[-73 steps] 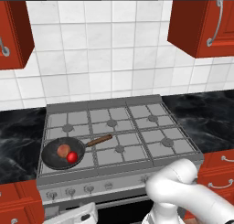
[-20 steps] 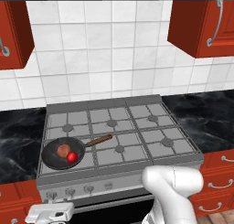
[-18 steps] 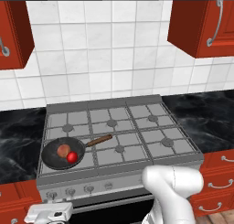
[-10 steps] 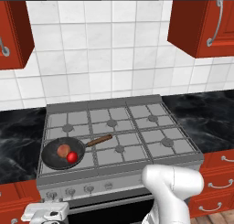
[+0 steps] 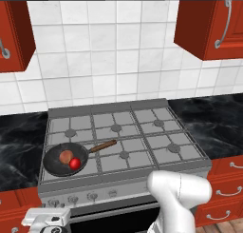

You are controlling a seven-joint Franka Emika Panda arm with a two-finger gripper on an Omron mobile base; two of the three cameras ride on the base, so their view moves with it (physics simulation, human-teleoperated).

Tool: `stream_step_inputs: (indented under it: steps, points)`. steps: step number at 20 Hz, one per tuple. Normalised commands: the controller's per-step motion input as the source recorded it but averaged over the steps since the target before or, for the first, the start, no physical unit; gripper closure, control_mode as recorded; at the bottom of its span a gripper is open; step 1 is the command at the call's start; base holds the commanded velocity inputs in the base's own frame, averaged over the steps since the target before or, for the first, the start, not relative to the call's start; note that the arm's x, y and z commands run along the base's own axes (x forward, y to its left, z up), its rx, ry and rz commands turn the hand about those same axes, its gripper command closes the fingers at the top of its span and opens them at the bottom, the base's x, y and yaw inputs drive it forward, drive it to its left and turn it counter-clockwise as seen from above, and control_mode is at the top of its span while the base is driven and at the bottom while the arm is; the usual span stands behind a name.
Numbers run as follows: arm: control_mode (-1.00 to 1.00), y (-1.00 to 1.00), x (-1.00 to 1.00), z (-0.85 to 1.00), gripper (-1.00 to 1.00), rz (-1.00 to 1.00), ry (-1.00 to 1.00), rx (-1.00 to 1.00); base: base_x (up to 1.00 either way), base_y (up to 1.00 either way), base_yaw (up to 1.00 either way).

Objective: Place the pan on the front left burner on the stove. Then place the tomato and the onion in the pan and turn on the front left burner.

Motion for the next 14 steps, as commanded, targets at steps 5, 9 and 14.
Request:
stream_step_inputs:
  steps: [5, 9, 14]
  points:
    - [-1.0, 0.0, 0.12, -0.22, -1.0, 0.0, 0.0, 0.0, 0.0, 0.0, 0.0]
    - [-1.0, 0.0, 0.19, -0.22, -1.0, 0.0, 0.0, 0.0, 0.0, 0.0, 0.0]
    - [-1.0, 0.0, 0.25, -0.14, -1.0, 0.0, 0.0, 0.0, 0.0, 0.0, 0.0]
